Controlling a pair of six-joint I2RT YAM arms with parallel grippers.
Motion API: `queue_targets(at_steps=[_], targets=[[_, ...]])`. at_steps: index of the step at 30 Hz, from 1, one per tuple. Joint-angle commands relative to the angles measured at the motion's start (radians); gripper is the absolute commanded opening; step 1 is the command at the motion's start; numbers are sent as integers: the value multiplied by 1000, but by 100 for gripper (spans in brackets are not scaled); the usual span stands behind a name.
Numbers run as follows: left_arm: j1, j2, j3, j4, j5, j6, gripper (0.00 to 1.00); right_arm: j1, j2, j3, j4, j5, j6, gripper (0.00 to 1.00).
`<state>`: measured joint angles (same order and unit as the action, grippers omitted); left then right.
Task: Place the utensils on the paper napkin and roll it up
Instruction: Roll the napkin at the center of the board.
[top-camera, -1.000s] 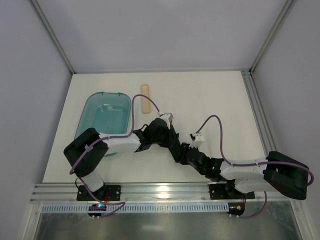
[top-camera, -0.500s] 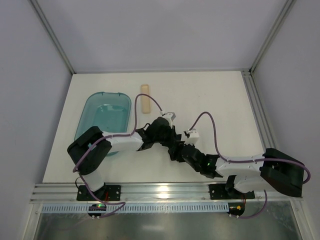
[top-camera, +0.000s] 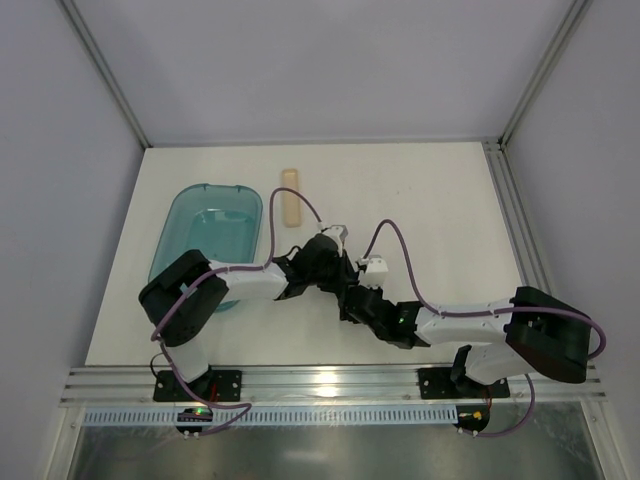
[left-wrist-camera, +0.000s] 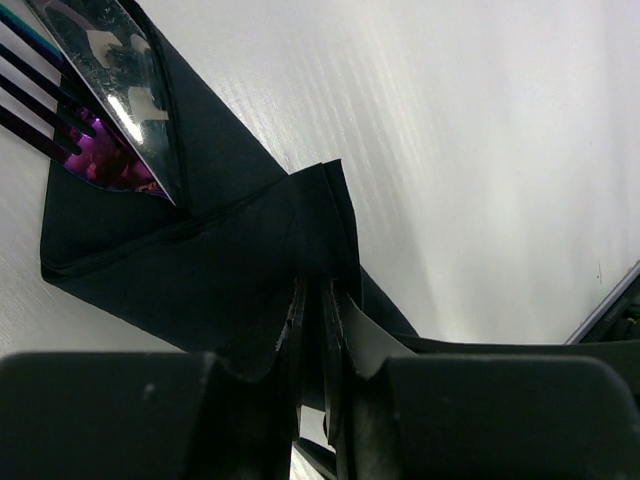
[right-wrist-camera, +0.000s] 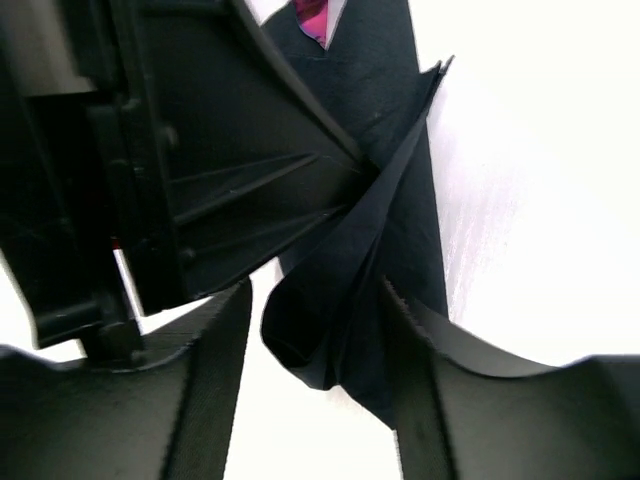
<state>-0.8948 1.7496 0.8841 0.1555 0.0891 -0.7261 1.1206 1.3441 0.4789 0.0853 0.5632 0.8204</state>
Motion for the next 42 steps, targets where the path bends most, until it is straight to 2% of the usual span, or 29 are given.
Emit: queue_targets(at_steps=[1,11,21,23,26,28,36,42], targets=[[-20,-7,52,33,32,-3,15,16,-3,43,-47,70,16,51],[-20,-2,59,13,23,7,15,21,-31,32,-105,75,62,34],[-20,-1,73,-5,11,19,15,19,-46,29,-174,96,105,31],[-20,4,75,-8,12,19,15,19,-45,32,-174,93,100,36],[-21,11,81,-11,12,17,15,19,-56,26,-131,70,66,51],[-21,17,85,-13,15,17,15,21,-51,32,-114,66,39,55],[-21,48,113,-27,21,17,15,39,41,82,-114,67,-15,62],[-20,62,122,-28,23,19,15,68,36,92,-104,104,-33,62]])
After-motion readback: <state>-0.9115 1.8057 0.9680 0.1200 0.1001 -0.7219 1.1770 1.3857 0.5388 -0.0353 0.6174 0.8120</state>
